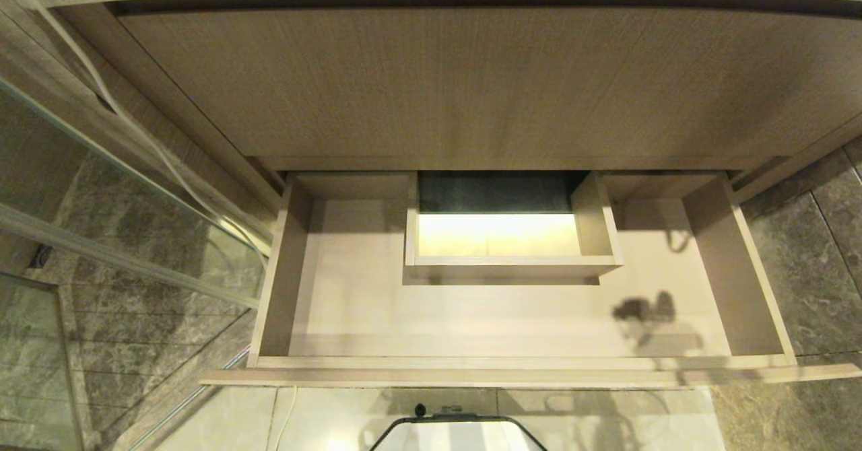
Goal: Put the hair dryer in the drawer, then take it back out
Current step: Close the drawer
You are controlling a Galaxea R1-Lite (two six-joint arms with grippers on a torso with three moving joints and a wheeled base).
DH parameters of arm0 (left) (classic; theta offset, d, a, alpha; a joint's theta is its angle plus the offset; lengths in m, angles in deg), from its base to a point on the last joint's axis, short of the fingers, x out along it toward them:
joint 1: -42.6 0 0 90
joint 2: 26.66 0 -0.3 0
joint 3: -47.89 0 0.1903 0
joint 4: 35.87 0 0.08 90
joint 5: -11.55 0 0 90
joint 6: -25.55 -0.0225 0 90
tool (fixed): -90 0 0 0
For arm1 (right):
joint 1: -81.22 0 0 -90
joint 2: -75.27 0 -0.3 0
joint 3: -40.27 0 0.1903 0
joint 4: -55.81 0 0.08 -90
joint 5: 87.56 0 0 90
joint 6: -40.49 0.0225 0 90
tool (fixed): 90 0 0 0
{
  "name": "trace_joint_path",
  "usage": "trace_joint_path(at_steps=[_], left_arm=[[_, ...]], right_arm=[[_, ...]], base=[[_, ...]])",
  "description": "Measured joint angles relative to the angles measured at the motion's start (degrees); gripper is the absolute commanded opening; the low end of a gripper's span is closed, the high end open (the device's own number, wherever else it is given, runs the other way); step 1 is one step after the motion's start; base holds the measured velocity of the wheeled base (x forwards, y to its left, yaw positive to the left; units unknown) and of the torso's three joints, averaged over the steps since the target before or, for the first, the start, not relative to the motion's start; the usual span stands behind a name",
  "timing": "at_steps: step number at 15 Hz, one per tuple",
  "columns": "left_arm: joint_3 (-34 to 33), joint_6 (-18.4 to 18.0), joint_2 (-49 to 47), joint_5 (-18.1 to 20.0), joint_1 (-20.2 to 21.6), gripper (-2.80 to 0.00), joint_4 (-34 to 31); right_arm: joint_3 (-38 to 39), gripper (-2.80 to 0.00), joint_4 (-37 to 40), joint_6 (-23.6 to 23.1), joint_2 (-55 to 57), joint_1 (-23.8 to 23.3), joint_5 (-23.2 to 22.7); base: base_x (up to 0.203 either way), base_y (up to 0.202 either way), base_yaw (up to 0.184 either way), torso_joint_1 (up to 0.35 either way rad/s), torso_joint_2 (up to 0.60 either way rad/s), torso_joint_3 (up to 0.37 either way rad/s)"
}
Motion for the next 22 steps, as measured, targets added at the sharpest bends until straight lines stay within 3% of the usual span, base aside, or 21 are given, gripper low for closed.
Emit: trace_joint_path(at_steps=[4,10,22], left_arm=[[0.0,0.02,0.0,0.0,0.0,-2.8,0.0],[0.0,0.06,0.0,-0.01,-0.02,-2.8,0.0],[0.02,0.07,0.0,0.0,0.0,-2.8,0.11]], right_arm=[[1.6,-2.8,-0.52,0.06,-1.06,-0.02,0.0],[4.0,-2.8,0.0,0.16,-2.83,-0.16,-0.16],[13.53,-2.8,0.83,0.1,-9.23,-0.22,-0.06]], base=[[0.0,0.0,0.0,-0.229,-0.07,-0.299],[0.0,0.0,0.0,-0.135,0.13,0.005],[0.0,0.0,0.0,-0.074,0.37,0.307]])
